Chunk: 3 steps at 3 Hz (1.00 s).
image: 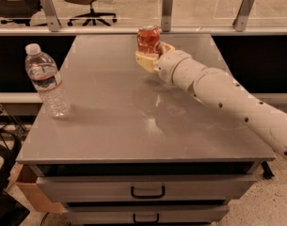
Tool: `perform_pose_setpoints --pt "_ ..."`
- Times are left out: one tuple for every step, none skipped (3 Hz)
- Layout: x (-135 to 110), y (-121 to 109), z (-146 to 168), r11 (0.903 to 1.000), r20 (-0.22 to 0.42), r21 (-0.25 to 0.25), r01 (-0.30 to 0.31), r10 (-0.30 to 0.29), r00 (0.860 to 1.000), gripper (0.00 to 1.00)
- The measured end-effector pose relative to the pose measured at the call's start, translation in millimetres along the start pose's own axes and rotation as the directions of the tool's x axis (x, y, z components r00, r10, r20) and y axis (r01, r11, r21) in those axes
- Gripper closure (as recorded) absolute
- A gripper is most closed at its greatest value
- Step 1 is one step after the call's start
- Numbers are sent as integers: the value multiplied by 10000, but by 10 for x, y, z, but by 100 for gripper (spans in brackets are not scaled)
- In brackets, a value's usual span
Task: Place coke can upright
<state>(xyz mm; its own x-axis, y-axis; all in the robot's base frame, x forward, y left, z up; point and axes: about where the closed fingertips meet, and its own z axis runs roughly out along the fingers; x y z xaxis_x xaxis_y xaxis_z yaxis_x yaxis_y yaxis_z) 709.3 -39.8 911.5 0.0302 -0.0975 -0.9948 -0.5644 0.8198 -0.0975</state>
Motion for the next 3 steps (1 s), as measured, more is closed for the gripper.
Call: perform_pose_setpoints --pt "117 -26 47 9994 191 -56 -353 354 9992 100" --pt "176 -45 108 9991 204 -137 -399 402 9990 100" --pt "274 8 221 9985 -19 -452 -317 316 9995 100"
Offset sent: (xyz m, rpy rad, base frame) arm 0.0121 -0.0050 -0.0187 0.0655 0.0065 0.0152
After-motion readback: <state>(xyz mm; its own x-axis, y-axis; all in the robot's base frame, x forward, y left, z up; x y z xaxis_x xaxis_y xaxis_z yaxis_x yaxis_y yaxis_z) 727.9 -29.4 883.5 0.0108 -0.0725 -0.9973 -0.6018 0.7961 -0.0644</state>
